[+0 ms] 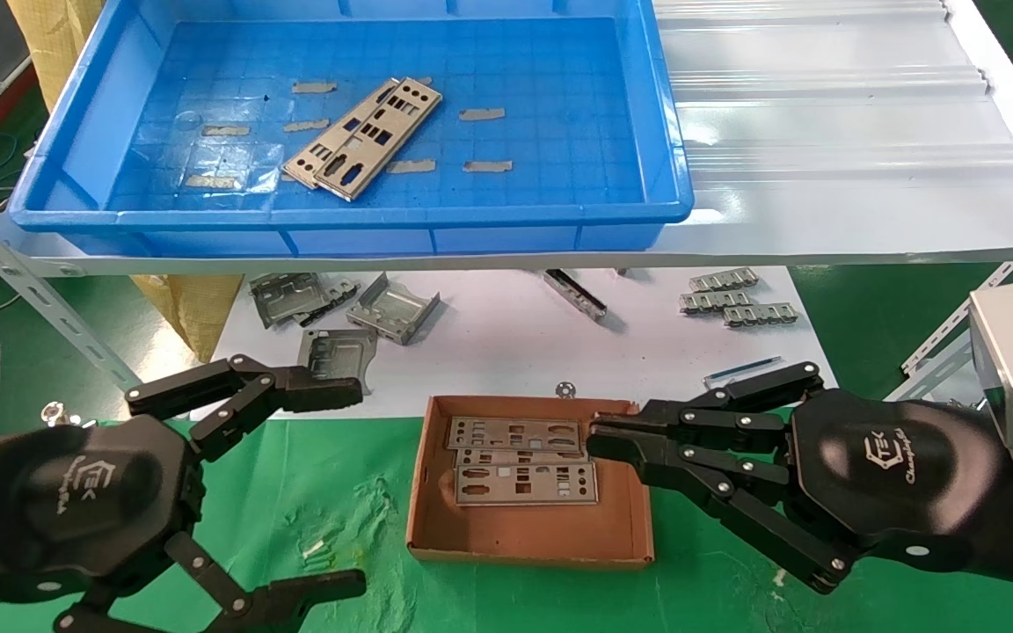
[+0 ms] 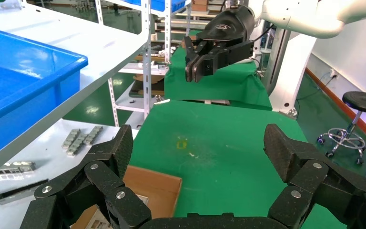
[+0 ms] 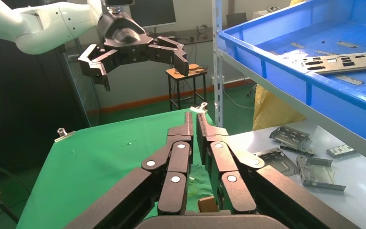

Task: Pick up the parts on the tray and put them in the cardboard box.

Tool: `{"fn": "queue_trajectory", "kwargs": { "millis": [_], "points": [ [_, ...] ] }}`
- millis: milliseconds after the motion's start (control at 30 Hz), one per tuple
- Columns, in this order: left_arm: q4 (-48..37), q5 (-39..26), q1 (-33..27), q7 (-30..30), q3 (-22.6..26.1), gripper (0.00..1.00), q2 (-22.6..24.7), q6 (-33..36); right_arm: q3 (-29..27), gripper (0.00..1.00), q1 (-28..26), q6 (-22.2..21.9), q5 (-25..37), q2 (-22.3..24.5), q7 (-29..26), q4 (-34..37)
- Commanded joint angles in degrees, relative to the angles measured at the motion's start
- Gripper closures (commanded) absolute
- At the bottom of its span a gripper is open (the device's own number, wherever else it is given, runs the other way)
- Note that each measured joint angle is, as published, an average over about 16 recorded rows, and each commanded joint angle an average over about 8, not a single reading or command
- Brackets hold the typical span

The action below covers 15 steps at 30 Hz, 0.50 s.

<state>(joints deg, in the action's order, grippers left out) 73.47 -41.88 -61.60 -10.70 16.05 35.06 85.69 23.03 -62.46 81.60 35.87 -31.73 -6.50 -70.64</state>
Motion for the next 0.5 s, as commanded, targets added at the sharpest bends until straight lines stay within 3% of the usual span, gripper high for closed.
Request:
{"fn": "queue_trajectory", "kwargs": {
  "millis": [33, 500],
  "points": [
    [0.0, 0.0, 0.0, 0.0, 0.0, 0.00, 0.0, 0.0, 0.0, 1.00, 0.0, 0.0, 0.0, 0.0, 0.0, 0.0],
    [-0.1, -0.1, -0.1, 0.0, 0.0, 0.00, 0.0, -0.2, 0.0, 1.00, 0.0, 0.0, 0.0, 0.0, 0.0, 0.0]
  ]
}}
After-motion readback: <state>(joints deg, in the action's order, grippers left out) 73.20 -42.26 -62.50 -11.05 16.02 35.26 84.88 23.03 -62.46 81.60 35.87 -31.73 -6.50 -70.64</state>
